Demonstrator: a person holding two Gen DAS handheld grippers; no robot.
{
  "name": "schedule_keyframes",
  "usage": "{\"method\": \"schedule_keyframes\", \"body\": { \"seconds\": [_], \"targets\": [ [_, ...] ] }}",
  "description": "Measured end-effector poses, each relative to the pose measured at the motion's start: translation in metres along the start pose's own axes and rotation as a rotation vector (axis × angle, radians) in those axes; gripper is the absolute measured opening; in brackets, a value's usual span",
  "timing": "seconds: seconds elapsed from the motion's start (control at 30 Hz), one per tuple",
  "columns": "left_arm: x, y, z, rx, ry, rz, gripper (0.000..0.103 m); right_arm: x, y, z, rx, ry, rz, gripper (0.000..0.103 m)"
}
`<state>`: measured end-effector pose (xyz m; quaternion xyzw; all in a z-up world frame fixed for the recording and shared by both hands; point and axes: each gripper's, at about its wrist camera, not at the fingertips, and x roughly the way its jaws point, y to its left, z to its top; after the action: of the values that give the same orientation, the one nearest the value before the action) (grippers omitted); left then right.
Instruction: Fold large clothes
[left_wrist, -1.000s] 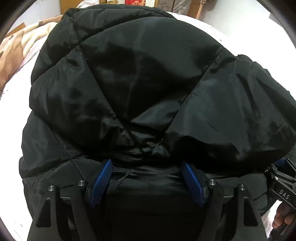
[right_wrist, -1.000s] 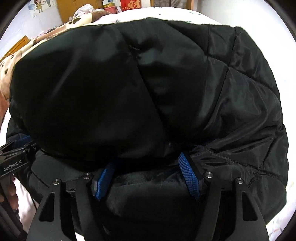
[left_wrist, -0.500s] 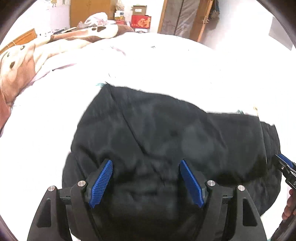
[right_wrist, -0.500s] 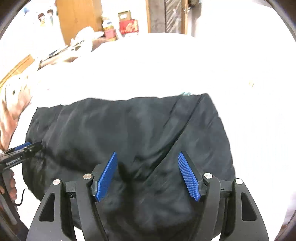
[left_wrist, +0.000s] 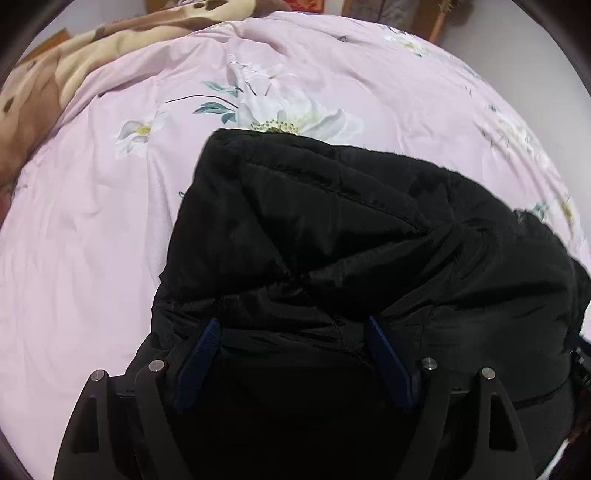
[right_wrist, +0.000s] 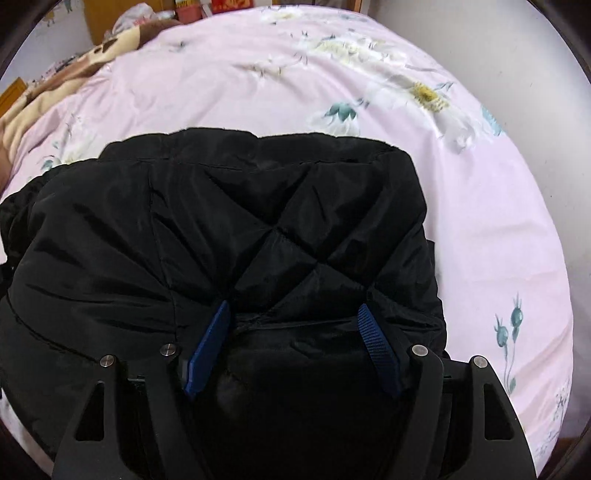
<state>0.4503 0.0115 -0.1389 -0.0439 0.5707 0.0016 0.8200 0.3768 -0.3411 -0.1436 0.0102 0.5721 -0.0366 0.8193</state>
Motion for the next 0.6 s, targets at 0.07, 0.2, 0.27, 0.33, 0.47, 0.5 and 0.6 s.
{"method": "schedule_keyframes", "body": {
  "seconds": [0.07, 0.2, 0.27, 0.33, 0.47, 0.5, 0.6],
  "targets": [
    [0.004, 0.002, 0.002, -0.003, 0.005, -0.002, 0.080, 0.006, 0.000, 0.002, -0.003, 0.013, 0.011, 0.071],
    [0.007, 0.005, -0.002, -0.013, 0.004, 0.003, 0.080, 0.004, 0.001, -0.001, 0.008, 0.011, 0.002, 0.071],
    [0.002, 0.005, -0.003, -0.031, 0.007, 0.008, 0.080, 0.001, -0.001, 0.000, 0.012, 0.006, -0.003, 0.071],
    [-0.004, 0.003, -0.004, -0.025, -0.014, 0.018, 0.080, -0.005, -0.002, -0.001, 0.016, -0.008, -0.002, 0.071],
    [-0.029, 0.005, -0.006, -0.031, -0.048, 0.014, 0.080, -0.031, 0.000, -0.006, 0.002, -0.061, -0.011, 0.072],
    [-0.035, 0.007, -0.006, -0.030, -0.050, 0.000, 0.079, -0.036, 0.000, -0.005, -0.006, -0.071, -0.012, 0.072],
    [-0.057, 0.016, -0.009, -0.039, -0.076, -0.019, 0.079, -0.060, 0.000, -0.010, -0.032, -0.119, 0.007, 0.072]
  ]
}}
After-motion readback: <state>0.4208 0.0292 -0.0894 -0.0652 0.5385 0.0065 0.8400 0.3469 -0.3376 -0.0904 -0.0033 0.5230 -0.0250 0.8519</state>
